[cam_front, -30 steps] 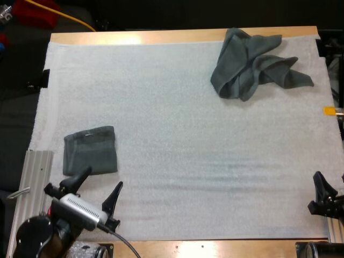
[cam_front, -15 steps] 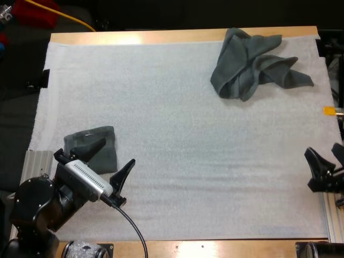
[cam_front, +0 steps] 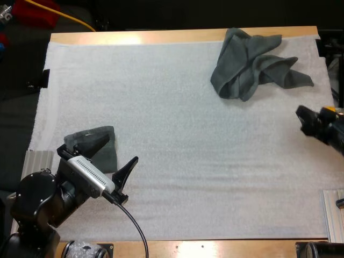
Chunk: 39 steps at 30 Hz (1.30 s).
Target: Pick towel from pile, fold and stack
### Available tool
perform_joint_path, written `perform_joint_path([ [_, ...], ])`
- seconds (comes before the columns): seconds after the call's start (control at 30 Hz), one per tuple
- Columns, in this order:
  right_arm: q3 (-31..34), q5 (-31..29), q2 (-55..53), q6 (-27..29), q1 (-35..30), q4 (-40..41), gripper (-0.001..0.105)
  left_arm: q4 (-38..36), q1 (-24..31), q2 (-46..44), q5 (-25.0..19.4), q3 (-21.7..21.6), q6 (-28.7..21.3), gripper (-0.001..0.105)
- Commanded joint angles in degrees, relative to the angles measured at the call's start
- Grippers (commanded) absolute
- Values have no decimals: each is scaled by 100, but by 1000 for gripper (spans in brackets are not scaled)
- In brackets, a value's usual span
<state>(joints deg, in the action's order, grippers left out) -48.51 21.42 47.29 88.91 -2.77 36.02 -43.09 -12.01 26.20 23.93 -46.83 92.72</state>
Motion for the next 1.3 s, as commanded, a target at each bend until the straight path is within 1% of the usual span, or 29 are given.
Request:
perform_joint_path([
  [0.0,-116,62,168,-104,8,-214,63,95,-31,3,30,-39,56,69],
  [0.13,-401,-73,1004,-321,221,-398,63,95,-31,3,30,-39,194,69],
  [0.27,-756,-336,1733,-507,540,-539,63,95,-31,3,30,-39,213,69],
  [0.4,-1118,-838,2481,-735,861,-637,63,76,-31,3,30,-39,212,69],
  [0.53,-1466,-1158,3130,-842,1011,-709,63,65,-31,3,30,-39,212,69],
  [0.7,-1817,-1230,3874,-1026,1046,-769,63,58,-31,3,30,-39,212,69],
  [0.87,-2167,-1230,4563,-1033,1046,-800,63,49,-31,3,30,-39,212,69],
  [1.07,-2558,-1230,5324,-1073,1046,-833,63,-171,-31,3,30,-39,212,69],
  [1.27,-2785,-1230,5964,-1095,1046,-1128,63,-379,-31,3,30,-39,212,69],
])
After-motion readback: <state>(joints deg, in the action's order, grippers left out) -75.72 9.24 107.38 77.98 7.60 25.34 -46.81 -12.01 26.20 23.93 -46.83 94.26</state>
